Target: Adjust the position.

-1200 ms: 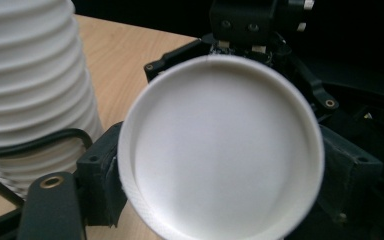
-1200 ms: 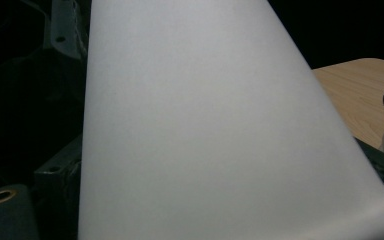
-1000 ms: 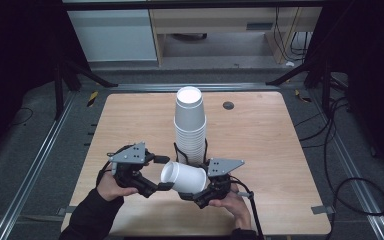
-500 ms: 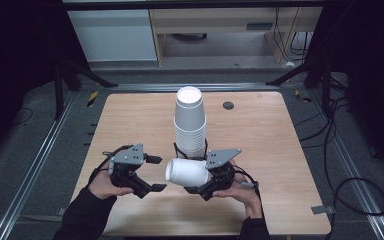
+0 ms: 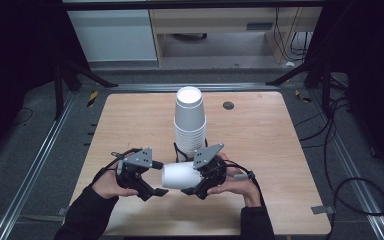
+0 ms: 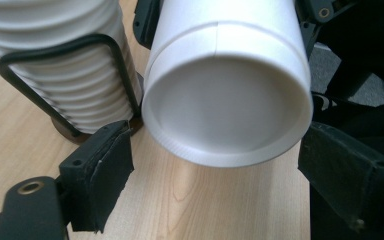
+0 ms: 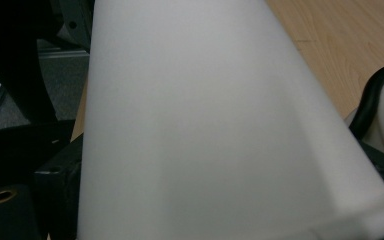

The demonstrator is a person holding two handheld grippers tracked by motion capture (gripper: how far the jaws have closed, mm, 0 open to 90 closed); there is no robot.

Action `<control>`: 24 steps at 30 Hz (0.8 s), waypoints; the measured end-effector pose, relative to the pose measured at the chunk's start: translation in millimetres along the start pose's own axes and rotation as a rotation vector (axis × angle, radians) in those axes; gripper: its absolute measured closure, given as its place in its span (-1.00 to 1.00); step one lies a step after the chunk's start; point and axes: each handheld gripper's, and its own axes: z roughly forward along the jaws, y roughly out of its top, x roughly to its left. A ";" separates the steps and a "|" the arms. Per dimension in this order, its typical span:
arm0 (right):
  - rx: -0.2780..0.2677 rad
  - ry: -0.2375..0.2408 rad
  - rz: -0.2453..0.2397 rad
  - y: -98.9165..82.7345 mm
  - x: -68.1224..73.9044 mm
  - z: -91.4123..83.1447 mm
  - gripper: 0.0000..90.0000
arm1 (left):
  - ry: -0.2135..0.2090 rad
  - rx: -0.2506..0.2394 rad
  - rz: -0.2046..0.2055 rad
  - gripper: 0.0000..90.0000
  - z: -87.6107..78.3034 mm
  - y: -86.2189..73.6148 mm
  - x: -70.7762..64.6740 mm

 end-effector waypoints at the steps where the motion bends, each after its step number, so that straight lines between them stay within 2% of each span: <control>1: 0.010 0.001 -0.005 -0.1 -0.2 1.3 -0.83 | -0.003 0.012 0.007 -0.70 2.2 0.2 -0.6; 4: 0.046 0.002 -0.008 -1.1 -0.2 7.5 -0.83 | -0.005 0.036 0.011 -0.70 5.7 1.1 -1.2; 13: 0.091 0.016 -0.027 0.1 3.1 18.7 -0.83 | -0.016 0.098 0.027 -0.66 17.4 1.9 -2.0; 24: 0.104 0.028 -0.048 5.9 6.3 23.8 -0.83 | -0.019 0.135 0.034 -0.55 22.7 2.6 -3.2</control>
